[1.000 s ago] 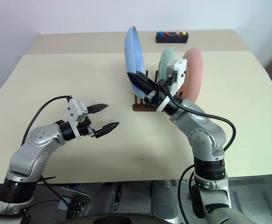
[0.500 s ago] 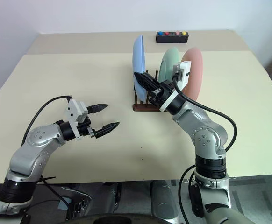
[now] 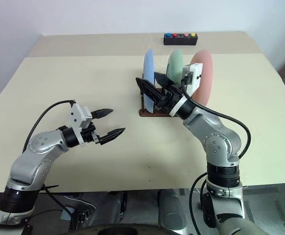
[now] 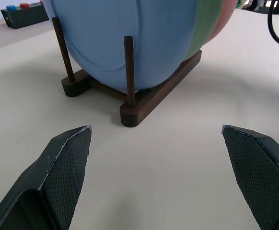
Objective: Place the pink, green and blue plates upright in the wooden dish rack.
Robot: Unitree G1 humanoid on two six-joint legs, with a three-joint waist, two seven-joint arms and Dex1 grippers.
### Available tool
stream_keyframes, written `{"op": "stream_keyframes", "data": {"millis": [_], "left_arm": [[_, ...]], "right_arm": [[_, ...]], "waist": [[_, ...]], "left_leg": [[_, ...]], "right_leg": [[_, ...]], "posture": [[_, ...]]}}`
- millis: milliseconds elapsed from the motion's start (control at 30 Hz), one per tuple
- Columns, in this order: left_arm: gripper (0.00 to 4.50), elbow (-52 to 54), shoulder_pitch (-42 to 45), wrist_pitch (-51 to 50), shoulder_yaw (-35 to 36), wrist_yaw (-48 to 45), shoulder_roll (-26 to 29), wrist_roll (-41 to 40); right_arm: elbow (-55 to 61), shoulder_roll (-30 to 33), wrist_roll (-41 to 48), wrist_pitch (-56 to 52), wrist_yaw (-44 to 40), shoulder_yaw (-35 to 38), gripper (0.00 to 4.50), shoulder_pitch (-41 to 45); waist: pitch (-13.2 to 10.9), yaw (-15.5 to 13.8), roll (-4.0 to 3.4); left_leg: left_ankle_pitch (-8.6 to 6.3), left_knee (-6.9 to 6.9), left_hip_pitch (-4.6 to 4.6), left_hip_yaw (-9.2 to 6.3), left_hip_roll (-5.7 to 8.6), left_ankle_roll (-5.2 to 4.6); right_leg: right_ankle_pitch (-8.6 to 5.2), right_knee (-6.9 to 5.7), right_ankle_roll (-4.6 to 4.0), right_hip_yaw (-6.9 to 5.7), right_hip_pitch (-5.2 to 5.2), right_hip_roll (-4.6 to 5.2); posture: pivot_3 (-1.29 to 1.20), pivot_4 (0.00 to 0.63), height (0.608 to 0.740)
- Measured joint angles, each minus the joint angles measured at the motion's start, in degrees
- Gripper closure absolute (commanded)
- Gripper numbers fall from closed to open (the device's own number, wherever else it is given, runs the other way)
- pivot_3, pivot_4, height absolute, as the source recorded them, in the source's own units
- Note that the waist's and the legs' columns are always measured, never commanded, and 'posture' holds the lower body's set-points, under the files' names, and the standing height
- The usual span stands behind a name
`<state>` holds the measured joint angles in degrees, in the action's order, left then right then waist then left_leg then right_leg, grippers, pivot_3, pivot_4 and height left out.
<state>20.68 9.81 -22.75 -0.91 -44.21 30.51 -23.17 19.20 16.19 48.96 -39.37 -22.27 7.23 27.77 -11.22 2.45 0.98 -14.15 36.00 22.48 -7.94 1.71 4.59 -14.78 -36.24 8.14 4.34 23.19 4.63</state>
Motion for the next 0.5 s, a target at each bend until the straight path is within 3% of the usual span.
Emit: {"op": "stream_keyframes", "data": {"millis": [233, 500], "left_arm": [[0.0, 0.0, 0.2, 0.0, 0.0, 0.3, -0.3, 0.0], [0.0, -1.2, 1.8, 0.3, -0.1, -0.1, -0.8, 0.0]], "right_arm": [[3.4, 4.4, -3.2, 0.9, -0.7, -0.4, 0.14, 2.1], [10.0, 9.1, 1.4, -1.1, -2.1, 1.4, 0.14, 3.9]], "waist": [[0.0, 0.0, 0.0], [0.0, -0.1, 0.0]], "left_leg": [[0.0, -0.01, 0.0, 0.0, 0.0, 0.0], [-0.01, -0.01, 0.02, 0.0, 0.0, -0.02]], "right_leg": [[0.0, 0.01, 0.0, 0.0, 0.0, 0.0], [0.0, 0.04, 0.0, -0.01, -0.01, 0.01]], "posture": [[0.0, 0.15, 0.74], [0.0, 0.15, 0.74]]}}
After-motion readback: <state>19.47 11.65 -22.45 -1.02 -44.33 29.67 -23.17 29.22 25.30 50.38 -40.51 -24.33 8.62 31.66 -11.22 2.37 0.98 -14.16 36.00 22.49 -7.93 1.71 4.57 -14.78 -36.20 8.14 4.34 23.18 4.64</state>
